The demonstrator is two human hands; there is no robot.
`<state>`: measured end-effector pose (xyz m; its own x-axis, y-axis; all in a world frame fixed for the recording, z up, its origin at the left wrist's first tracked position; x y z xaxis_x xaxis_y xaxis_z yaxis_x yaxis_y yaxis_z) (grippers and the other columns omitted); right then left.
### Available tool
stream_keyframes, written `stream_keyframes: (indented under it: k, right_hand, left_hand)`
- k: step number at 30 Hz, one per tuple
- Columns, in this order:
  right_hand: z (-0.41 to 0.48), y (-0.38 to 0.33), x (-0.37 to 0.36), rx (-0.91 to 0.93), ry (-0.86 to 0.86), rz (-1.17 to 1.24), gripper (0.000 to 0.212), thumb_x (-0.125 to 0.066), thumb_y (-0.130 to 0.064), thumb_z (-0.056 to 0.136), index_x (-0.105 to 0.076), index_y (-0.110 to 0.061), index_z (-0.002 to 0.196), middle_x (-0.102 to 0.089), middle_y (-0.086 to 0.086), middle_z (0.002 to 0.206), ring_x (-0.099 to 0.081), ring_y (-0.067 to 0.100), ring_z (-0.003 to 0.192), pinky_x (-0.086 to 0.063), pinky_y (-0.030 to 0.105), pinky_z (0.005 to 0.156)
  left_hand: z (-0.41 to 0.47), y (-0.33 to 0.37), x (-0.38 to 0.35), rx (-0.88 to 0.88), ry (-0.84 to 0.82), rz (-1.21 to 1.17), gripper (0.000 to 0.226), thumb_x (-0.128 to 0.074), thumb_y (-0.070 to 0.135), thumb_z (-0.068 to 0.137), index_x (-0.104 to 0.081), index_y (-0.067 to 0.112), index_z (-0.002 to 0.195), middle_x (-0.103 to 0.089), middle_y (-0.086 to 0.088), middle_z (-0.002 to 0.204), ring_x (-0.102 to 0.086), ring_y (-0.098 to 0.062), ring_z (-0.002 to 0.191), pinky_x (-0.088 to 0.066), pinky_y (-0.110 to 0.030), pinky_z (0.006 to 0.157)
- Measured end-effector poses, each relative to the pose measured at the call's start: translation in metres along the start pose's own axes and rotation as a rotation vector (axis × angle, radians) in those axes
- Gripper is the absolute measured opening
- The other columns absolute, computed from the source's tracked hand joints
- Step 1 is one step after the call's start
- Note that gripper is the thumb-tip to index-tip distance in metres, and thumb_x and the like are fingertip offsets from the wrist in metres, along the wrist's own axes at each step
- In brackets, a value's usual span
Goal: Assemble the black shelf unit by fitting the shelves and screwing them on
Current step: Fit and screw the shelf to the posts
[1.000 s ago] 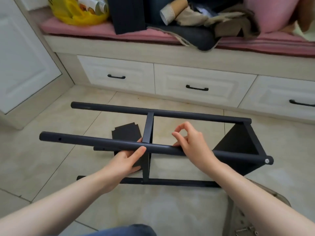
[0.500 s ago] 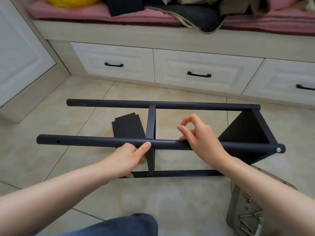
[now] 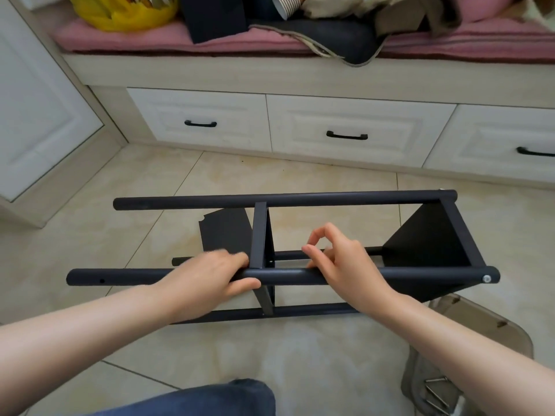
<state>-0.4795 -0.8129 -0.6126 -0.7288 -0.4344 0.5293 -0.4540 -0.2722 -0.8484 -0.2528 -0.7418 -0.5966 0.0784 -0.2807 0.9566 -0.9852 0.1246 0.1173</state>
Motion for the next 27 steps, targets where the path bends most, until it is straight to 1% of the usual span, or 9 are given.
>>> stream_keyframes:
  k: [1,3,7,11,15,19,23,25,27]
  right_hand:
    - [-0.002,0.000,-0.001,0.020,0.000,-0.017,0.012,-0.053,-0.040,0.097,-0.048,-0.029,0.099,-0.071,0.006,0.068,-0.070,0.022,0.071,-0.057,0.048,0.075]
    - [-0.006,0.000,-0.003,0.054,0.002,-0.045,0.017,-0.050,-0.045,0.095,-0.047,-0.029,0.101,-0.070,0.007,0.067,-0.069,0.022,0.069,-0.056,0.048,0.073]
    - [-0.006,0.004,-0.001,0.062,0.008,-0.068,0.019,-0.049,-0.047,0.093,-0.047,-0.029,0.100,-0.072,-0.002,0.067,-0.069,0.011,0.068,-0.057,0.042,0.072]
    - [0.001,0.009,-0.001,-0.014,-0.039,-0.086,0.011,-0.056,-0.041,0.095,-0.048,-0.034,0.095,-0.073,-0.008,0.070,-0.069,0.007,0.071,-0.058,0.037,0.074]
    - [0.005,0.002,-0.003,-0.028,-0.066,-0.065,0.008,-0.065,-0.028,0.094,-0.058,-0.023,0.093,-0.071,-0.006,0.076,-0.067,0.005,0.072,-0.057,0.031,0.074]
    - [0.017,-0.005,0.003,-0.044,-0.011,-0.029,0.007,-0.071,-0.015,0.089,-0.066,-0.014,0.095,-0.069,-0.002,0.079,-0.066,0.010,0.071,-0.057,0.029,0.073]
    - [0.028,-0.016,0.002,0.077,-0.044,-0.162,0.018,-0.070,-0.012,0.091,-0.073,-0.012,0.109,-0.073,-0.002,0.092,-0.067,0.009,0.084,-0.054,0.025,0.084]
    - [0.036,-0.022,0.000,0.183,-0.029,-0.220,0.016,-0.071,-0.013,0.090,-0.074,-0.010,0.106,-0.072,-0.003,0.091,-0.064,0.006,0.080,-0.053,0.028,0.083]
    - [0.045,-0.030,-0.002,0.285,-0.002,-0.289,0.010,-0.072,-0.015,0.090,-0.073,-0.011,0.099,-0.067,-0.006,0.085,-0.056,0.007,0.076,-0.052,0.034,0.078]
  left_hand:
    - [0.000,0.000,-0.003,0.002,-0.047,-0.046,0.047,-0.016,0.079,0.079,-0.034,0.036,0.082,-0.051,0.013,0.084,-0.050,-0.007,0.075,-0.034,-0.024,0.057]
    - [-0.003,0.002,-0.007,-0.017,-0.088,-0.096,0.047,-0.015,0.081,0.078,-0.031,0.036,0.079,-0.050,0.012,0.082,-0.048,-0.007,0.071,-0.032,-0.024,0.055]
    - [-0.007,0.006,-0.013,-0.066,-0.035,-0.133,0.047,-0.011,0.082,0.076,-0.029,0.039,0.078,-0.046,0.013,0.077,-0.045,-0.006,0.067,-0.034,-0.021,0.057]
    - [-0.008,0.006,-0.018,-0.068,-0.014,-0.181,0.048,-0.013,0.083,0.076,-0.030,0.038,0.078,-0.047,0.011,0.078,-0.047,-0.009,0.070,-0.037,-0.024,0.061]
    - [-0.013,0.005,-0.022,-0.090,-0.020,-0.199,0.049,-0.021,0.081,0.079,-0.028,0.033,0.075,-0.045,0.010,0.074,-0.043,-0.007,0.067,-0.033,-0.024,0.059]
    - [-0.020,0.004,-0.030,-0.126,0.021,-0.060,0.052,-0.022,0.080,0.085,-0.035,0.030,0.083,-0.042,0.010,0.075,-0.042,-0.013,0.071,-0.023,-0.028,0.061]
    - [-0.025,0.010,-0.031,-0.266,0.196,0.047,0.050,-0.030,0.072,0.091,-0.038,0.025,0.076,-0.047,0.006,0.064,-0.048,-0.019,0.059,-0.024,-0.026,0.057]
    - [-0.023,0.009,-0.030,-0.254,0.200,0.008,0.052,-0.027,0.072,0.090,-0.039,0.024,0.075,-0.047,0.005,0.064,-0.046,-0.020,0.059,-0.024,-0.027,0.058]
    - [-0.022,0.009,-0.030,-0.276,0.221,0.067,0.052,-0.030,0.070,0.091,-0.041,0.023,0.072,-0.046,0.006,0.062,-0.044,-0.017,0.057,-0.023,-0.025,0.057]
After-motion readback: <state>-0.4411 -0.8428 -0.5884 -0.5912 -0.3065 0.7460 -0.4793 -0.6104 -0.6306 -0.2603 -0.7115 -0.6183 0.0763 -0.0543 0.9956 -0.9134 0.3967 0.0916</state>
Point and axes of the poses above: each hand's wrist, its own z-axis towards the middle knuckle, its own x-axis out of the back of the hand, y = z × x, the point moved 3 cm from there along z, towards the middle knuckle
